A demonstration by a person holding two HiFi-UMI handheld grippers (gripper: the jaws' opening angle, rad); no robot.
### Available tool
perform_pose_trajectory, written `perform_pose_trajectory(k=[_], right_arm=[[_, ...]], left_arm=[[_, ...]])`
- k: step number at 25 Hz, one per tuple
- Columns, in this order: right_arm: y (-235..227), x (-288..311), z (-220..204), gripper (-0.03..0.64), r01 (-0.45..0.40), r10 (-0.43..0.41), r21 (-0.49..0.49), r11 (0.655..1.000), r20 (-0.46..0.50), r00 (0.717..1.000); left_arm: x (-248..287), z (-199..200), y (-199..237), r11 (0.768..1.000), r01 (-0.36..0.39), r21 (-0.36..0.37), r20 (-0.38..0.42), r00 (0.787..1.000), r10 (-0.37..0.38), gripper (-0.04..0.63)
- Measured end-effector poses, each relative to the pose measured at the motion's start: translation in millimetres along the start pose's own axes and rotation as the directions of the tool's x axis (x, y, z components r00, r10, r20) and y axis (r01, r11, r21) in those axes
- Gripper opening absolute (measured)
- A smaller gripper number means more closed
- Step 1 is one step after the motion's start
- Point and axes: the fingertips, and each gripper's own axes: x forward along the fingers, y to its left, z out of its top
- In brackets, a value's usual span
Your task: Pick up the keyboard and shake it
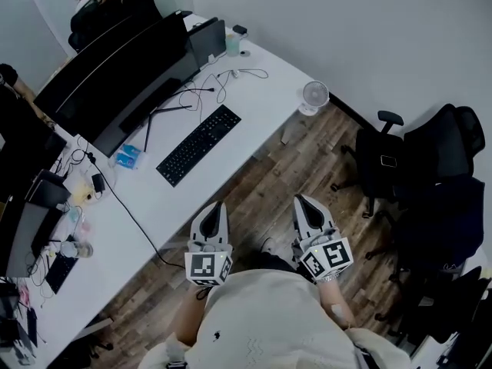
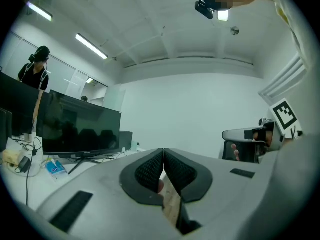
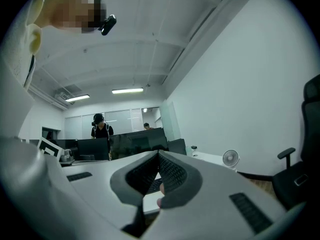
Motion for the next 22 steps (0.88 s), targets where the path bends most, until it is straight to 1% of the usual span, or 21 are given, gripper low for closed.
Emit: perform_pose_trajectory(k=[4,9,15,22], right_arm=[[-35.5,13.4,7.5,0.001,-0.039,0.039,-0.006,0.999,0.0,0.999],[-68.6,28.4,11.9,0.001,-0.064,0.064,-0.002,0.998,-0.014,0.998],[-86.3,46.3,9.7,0.001,-0.115,0.115,0.006,0.993,-0.025,0.993],[-84.3,72.2,5.5,0.001,-0.173,0.173,0.004,0.985,-0.054,0.983]], left_arm=[[27.0,1.7,-8.9,0.998,-0.059,-0.005,0.024,0.998,0.059,0.014],[46.6,-0.9,-13.1,0.992,-0.121,-0.02,0.022,0.992,0.121,0.014],[54.0,-8.2,-13.5,0.983,-0.182,-0.023,0.008,0.983,0.182,0.014],[52.8,-14.9,8.3,0.964,-0.263,-0.046,-0.008,0.965,0.263,0.014]])
